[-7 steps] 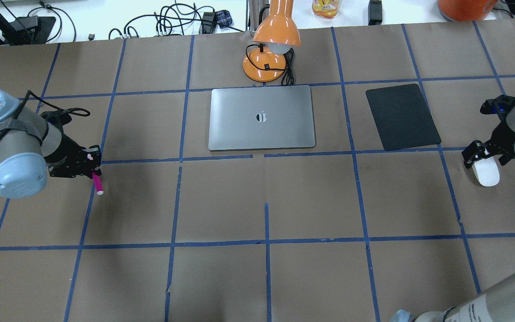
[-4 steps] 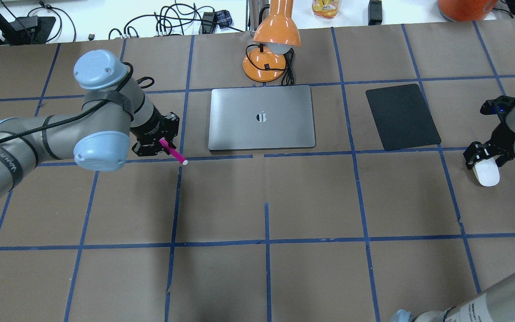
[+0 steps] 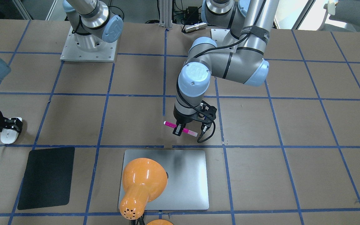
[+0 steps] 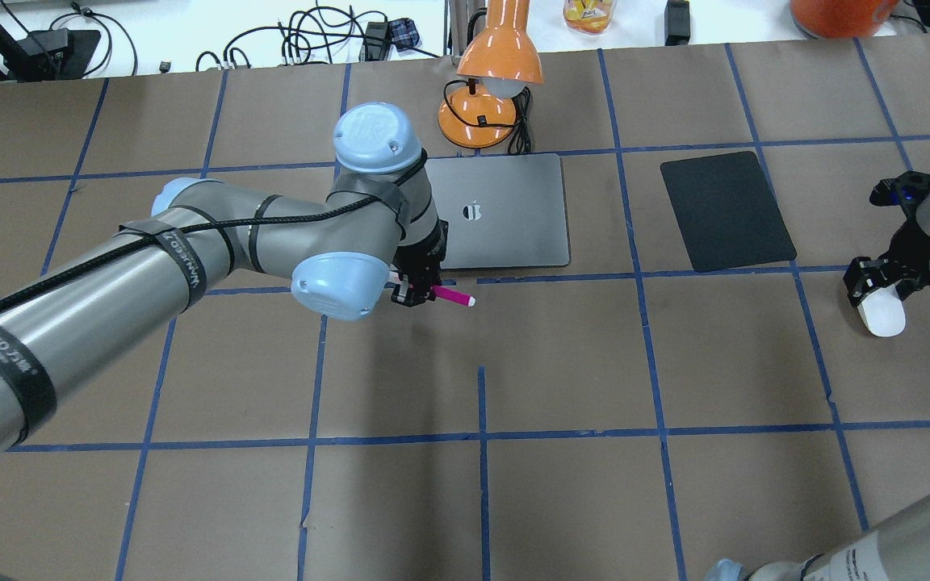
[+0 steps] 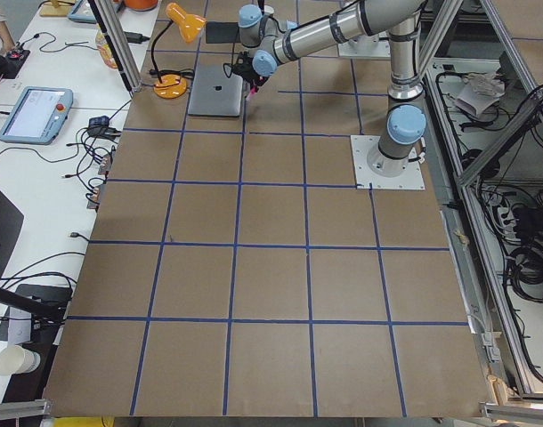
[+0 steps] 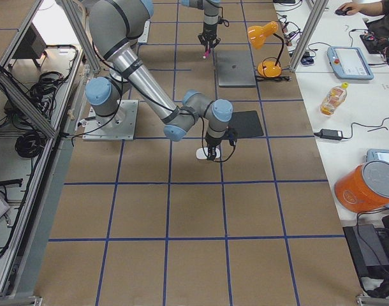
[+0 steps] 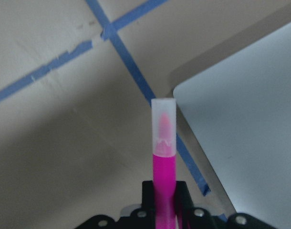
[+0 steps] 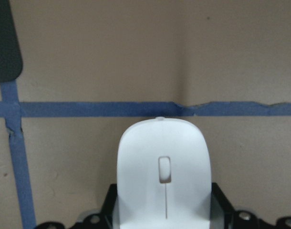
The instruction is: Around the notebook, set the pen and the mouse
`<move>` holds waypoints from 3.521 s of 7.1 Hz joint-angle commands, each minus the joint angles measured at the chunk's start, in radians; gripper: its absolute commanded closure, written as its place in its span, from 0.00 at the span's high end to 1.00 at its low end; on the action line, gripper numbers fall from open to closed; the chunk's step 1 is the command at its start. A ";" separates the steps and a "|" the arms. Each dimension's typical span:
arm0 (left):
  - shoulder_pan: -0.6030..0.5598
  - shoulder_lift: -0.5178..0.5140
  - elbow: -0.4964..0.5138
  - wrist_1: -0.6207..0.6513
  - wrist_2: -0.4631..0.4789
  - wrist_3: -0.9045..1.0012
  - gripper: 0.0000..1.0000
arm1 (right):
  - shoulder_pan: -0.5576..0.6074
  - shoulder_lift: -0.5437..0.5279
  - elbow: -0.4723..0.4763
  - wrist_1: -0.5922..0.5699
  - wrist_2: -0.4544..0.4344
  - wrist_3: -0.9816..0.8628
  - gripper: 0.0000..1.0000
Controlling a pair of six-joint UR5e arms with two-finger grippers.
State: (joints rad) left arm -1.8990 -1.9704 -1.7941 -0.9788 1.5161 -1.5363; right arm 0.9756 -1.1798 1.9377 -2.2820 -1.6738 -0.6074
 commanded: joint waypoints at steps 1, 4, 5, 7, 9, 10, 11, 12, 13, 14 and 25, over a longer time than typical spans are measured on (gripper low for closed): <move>-0.092 -0.048 -0.007 0.000 -0.007 -0.157 0.00 | 0.002 -0.021 -0.023 0.010 -0.003 0.001 0.54; -0.094 -0.085 0.008 0.003 -0.030 -0.223 0.00 | 0.061 -0.029 -0.095 0.012 0.014 0.004 0.55; -0.094 -0.088 0.010 0.005 -0.030 -0.228 0.15 | 0.125 -0.021 -0.129 0.012 0.016 0.035 0.55; -0.092 -0.094 0.031 0.002 -0.036 -0.312 0.17 | 0.254 0.031 -0.205 0.007 0.017 0.128 0.55; -0.092 -0.096 0.032 -0.008 -0.028 -0.311 0.42 | 0.360 0.135 -0.331 0.009 0.025 0.194 0.55; -0.092 -0.096 0.029 -0.012 -0.025 -0.308 0.99 | 0.385 0.176 -0.362 0.007 0.026 0.213 0.55; -0.091 -0.096 0.030 -0.012 -0.027 -0.300 1.00 | 0.385 0.202 -0.370 0.003 0.064 0.215 0.58; -0.083 -0.075 0.033 -0.017 -0.027 -0.268 1.00 | 0.385 0.213 -0.362 0.001 0.071 0.216 0.59; -0.075 -0.038 0.041 -0.052 -0.025 -0.070 1.00 | 0.384 0.221 -0.359 0.001 0.068 0.218 0.64; -0.057 0.023 0.053 -0.081 -0.027 0.079 1.00 | 0.382 0.220 -0.359 0.006 0.065 0.239 0.70; 0.256 0.412 0.164 -0.393 0.049 1.453 1.00 | 0.491 -0.280 -0.358 0.652 0.065 0.641 1.00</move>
State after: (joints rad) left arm -1.6445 -1.5809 -1.5631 -1.5023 1.5621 -0.0839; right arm 1.4274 -1.3637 1.5654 -1.7323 -1.6085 -0.0137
